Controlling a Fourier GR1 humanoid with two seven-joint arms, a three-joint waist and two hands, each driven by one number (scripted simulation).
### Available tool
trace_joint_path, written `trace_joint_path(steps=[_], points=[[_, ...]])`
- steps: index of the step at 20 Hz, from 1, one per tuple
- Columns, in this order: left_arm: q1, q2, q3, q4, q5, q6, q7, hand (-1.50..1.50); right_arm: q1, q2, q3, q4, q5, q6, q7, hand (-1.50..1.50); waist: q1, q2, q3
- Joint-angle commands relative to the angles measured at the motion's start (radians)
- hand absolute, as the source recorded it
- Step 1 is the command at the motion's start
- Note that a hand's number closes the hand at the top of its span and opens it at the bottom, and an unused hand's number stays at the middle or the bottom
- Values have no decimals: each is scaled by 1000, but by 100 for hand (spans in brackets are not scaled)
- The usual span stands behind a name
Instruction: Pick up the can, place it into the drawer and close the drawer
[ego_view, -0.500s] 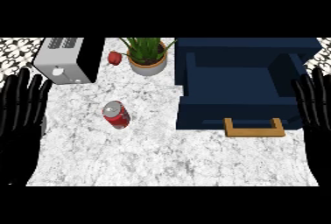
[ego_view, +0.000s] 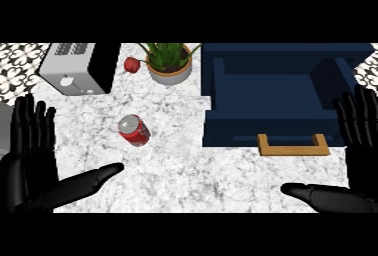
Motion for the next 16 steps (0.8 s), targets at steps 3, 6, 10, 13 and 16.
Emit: trace_joint_path(steps=[3,6,10,13,16], points=[[-30,-13,-98,-5,-148,249,263,-150,51,-4,-36,12,-28,-7,83,-150,-6,-2,2],[-108,-13,-104,-2,-211,261,365,-150,94,-17,-66,-24,-54,18,81,-150,-4,-2,1],[-106,-13,-167,-7,-255,301,370,-150,116,0,-66,-58,-51,22,89,-150,-3,-2,1],[-91,-13,-215,16,-308,341,388,-150,56,-16,-91,-12,-56,28,97,-150,-1,-2,1],[-175,-13,-134,79,-259,293,427,-150,60,42,-22,11,27,-19,57,-150,-1,-1,1]])
